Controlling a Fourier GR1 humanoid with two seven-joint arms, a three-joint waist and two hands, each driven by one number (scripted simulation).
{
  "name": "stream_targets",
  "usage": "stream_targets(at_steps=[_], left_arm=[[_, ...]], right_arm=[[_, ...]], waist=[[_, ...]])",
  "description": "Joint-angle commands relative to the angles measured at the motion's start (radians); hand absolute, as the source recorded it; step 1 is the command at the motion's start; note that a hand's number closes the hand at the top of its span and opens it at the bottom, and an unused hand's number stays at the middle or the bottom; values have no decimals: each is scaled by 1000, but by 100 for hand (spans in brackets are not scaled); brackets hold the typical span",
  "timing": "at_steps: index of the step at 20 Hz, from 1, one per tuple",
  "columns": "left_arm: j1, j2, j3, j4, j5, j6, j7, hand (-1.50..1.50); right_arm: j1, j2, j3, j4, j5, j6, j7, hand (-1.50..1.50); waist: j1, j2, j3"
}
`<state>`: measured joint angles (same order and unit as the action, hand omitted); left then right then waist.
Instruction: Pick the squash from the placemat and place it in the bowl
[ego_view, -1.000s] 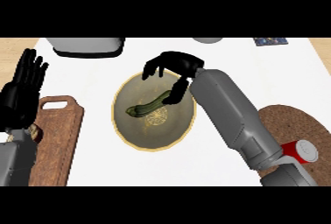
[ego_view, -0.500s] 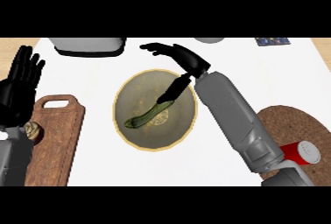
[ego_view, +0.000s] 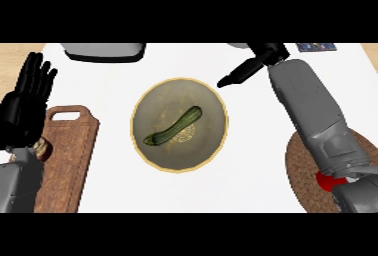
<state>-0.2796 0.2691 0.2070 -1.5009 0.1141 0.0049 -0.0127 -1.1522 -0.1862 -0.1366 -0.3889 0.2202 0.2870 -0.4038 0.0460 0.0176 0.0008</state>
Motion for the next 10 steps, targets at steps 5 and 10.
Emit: stream_targets(at_steps=[5,10], left_arm=[[-31,26,11,19,12,-31,-16,0],[-41,-5,-19,21,6,-26,-16,0]], right_arm=[[-9,-214,-86,143,-40,156,-132,-150],[27,-298,-86,183,-31,267,-215,-150]], waist=[[30,22,2],[41,29,4]])
